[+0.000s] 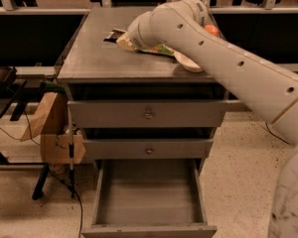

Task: Pick rxbar chocolate from bottom drawer and place on counter

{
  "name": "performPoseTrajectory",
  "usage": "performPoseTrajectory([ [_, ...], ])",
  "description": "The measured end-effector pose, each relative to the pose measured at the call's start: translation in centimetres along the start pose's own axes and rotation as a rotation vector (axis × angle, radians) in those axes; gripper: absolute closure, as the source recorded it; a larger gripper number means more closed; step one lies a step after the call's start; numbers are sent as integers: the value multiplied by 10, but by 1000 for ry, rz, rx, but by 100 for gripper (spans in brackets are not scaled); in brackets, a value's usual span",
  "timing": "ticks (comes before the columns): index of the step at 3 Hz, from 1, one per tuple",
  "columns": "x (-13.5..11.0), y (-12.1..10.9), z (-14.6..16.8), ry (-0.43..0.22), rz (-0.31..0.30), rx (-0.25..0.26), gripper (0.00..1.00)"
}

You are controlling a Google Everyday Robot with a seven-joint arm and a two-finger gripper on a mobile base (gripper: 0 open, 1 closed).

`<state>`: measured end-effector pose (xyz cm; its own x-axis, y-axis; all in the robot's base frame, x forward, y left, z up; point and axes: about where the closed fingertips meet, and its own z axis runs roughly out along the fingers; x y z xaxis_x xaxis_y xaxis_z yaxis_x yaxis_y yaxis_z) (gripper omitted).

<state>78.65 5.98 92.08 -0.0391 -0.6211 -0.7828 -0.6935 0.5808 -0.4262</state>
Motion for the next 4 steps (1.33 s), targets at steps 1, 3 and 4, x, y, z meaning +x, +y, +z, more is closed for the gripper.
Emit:
performPoseTrajectory([
  [1, 2, 10, 26, -20, 22, -48, 61],
  [3, 0, 37, 58, -10, 24, -135, 13],
  [4, 0, 39, 61, -8, 24, -140, 0],
])
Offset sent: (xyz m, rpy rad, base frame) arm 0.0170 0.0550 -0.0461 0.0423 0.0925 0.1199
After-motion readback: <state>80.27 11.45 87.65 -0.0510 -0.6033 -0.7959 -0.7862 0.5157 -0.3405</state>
